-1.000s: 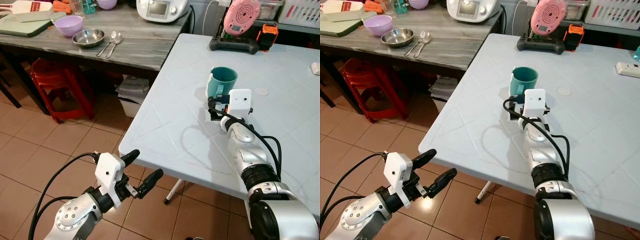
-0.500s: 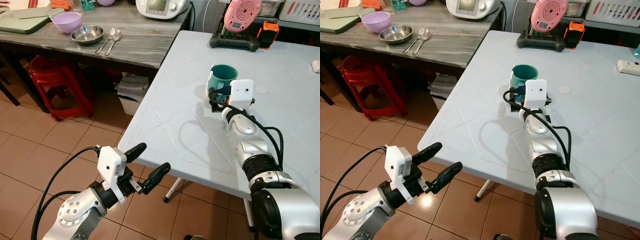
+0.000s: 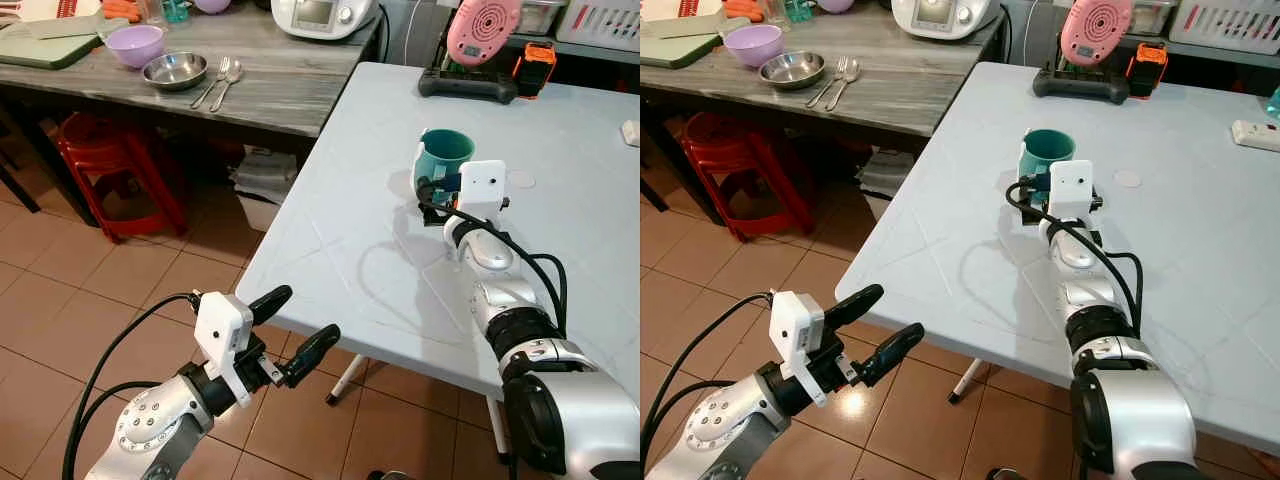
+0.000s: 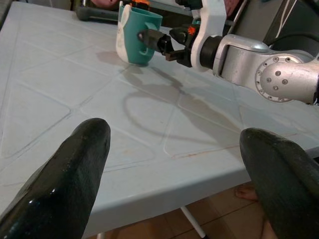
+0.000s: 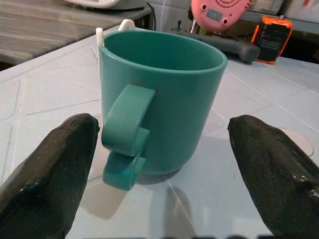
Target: Setting the table
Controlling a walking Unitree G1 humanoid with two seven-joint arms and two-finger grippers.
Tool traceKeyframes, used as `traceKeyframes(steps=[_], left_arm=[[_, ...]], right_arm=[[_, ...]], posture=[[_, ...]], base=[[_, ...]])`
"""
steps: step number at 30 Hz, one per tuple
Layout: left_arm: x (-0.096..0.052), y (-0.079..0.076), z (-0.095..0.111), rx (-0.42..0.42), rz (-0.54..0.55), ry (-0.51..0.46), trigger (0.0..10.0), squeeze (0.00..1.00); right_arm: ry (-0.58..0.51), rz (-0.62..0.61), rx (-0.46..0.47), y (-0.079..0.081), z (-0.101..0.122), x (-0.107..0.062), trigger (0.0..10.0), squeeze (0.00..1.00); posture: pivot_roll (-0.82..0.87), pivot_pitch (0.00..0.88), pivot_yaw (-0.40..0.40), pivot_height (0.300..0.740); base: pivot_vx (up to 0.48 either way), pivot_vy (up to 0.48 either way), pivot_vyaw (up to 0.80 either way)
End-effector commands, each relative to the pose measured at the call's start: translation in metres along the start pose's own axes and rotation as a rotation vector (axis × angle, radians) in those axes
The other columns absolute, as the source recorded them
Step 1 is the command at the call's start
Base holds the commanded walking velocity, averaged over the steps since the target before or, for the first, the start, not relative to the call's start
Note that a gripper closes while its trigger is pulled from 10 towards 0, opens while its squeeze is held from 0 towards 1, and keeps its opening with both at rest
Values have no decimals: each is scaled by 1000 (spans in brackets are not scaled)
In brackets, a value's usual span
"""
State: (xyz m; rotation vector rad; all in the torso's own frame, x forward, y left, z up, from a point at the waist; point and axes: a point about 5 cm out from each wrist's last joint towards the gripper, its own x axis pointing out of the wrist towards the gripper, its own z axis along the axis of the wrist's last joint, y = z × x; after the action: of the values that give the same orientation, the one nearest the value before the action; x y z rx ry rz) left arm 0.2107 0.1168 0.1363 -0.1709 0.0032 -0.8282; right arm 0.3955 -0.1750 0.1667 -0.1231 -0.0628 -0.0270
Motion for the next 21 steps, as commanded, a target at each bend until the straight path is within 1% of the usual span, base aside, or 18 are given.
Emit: traceKeyframes(steps=[1, 9, 10, 11, 13, 15, 16, 17, 19, 20, 21], left_arm=[[0, 1, -1, 10, 8, 9, 10000, 0], [4, 3, -1, 18, 14, -1, 10000, 0], [5, 4, 0, 22, 18, -6, 10000, 0], [7, 6, 1, 32, 25, -12, 10000, 0], [9, 9, 2, 47, 41, -19, 10000, 0], [12, 15, 4, 70, 75, -30, 10000, 0], [13, 17, 4, 86, 94, -32, 10000, 0], [14, 21, 6, 99, 127, -40, 10000, 0], [16, 28, 7, 99, 171, -55, 10000, 0], [18, 36, 10, 89, 235, -74, 10000, 0], [18, 38, 10, 87, 251, -78, 10000, 0]], right_arm=[[-34, 9, 17, 4, 7, 2, 0, 0], [-36, 19, 19, 8, 3, 0, 0, 0], [-40, 19, 22, 8, 3, -1, 3961, 0], [-42, 3, 33, 7, 3, -1, 10000, 0], [-49, -14, 44, 6, 2, -2, 10000, 0], [-68, -19, 88, 6, 2, -5, 10000, 0], [-73, -23, 92, 6, 2, -6, 10000, 0], [-80, -30, 101, 6, 1, -7, 10000, 1000], [-93, -36, 117, 6, 0, -10, 10000, 1000], [-109, -40, 123, 7, -3, -16, 10000, 1000], [-112, -41, 124, 8, -4, -18, 10000, 1000]], posture=[[121, 139, 12, 740], [121, 119, 14, 740], [119, 114, 15, 740], [117, 108, 16, 740], [118, 100, 16, 740], [117, 86, 19, 740], [116, 83, 19, 740], [115, 74, 20, 740], [113, 62, 20, 740], [109, 54, 21, 740], [109, 54, 21, 740]], base=[[0, 0, 0], [0, 0, 0], [0, 0, 0], [0, 0, 0], [0, 0, 0], [0, 0, 0], [0, 0, 0], [0, 0, 0], [0, 0, 0], [0, 0, 0], [0, 0, 0]])
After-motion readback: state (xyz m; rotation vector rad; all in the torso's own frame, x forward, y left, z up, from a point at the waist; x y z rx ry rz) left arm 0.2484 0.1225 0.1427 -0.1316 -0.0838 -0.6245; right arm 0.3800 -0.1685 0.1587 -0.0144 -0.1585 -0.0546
